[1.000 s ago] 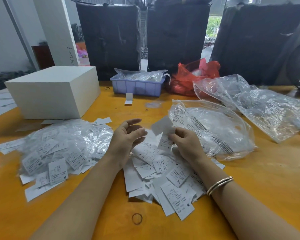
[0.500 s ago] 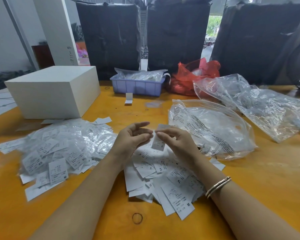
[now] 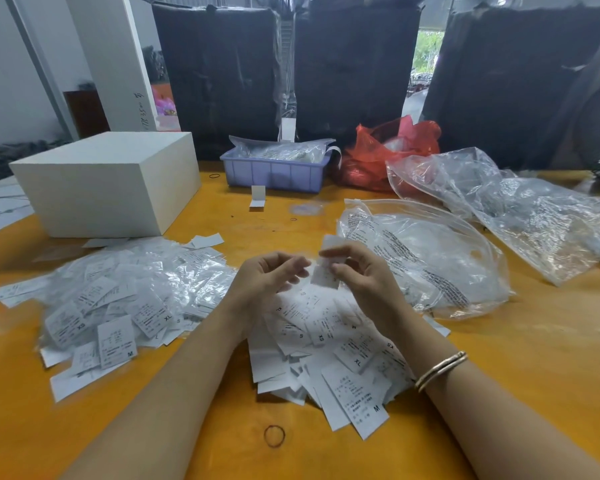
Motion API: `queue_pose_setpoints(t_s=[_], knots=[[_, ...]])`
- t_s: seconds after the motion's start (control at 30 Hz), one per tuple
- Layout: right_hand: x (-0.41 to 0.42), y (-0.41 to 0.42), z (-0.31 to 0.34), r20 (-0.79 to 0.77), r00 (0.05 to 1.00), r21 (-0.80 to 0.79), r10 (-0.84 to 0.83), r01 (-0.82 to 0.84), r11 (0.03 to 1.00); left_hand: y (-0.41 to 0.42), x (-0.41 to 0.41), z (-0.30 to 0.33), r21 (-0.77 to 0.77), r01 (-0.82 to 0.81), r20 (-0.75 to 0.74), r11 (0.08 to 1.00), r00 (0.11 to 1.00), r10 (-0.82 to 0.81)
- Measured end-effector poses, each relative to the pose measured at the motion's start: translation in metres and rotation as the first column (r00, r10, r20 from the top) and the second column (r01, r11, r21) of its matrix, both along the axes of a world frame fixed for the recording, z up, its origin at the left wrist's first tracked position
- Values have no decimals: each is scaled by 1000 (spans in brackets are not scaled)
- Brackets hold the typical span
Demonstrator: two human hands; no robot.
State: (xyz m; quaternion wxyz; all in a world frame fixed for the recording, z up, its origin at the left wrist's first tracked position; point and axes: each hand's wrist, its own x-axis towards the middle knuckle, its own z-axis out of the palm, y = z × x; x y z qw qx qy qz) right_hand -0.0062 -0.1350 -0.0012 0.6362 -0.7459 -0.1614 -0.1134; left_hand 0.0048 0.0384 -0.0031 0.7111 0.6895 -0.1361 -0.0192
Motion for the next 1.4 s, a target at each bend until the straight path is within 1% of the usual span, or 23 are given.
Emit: queue_pose_setpoints(t_s=[0.2,0.37,0.4,0.77,0.9,1.1,1.23,1.4], knots=[[1,-3,3,-40,999,236,-14,23,971,1,1,0,1,-21,28,1000,999,21],[0,4,6,-95,994,445,-55,92,891,0,1,0,50,-18,64,999,998,15],[0,5,6,-101,994,467,-51,93,879,0,1,0,55,-20,67,998,998,16],[-5,11,6,-112,993,419,-34,79,905,1,2,0,46,-36,66,998,997,33],[-5,9,6,-128,988,405,-82,127,906,1,2,0,48,-40,61,998,997,37],[-6,7,9,-123,985,440,-123,165,883,1,3,-1,50,-37,62,998,998,34],[-7,8,8,-106,987,364,-123,153,919,2,3,-1,37,-34,58,999,998,32],[-5,7,6,-102,988,330,-116,144,933,1,4,-1,39,-37,51,999,998,35]])
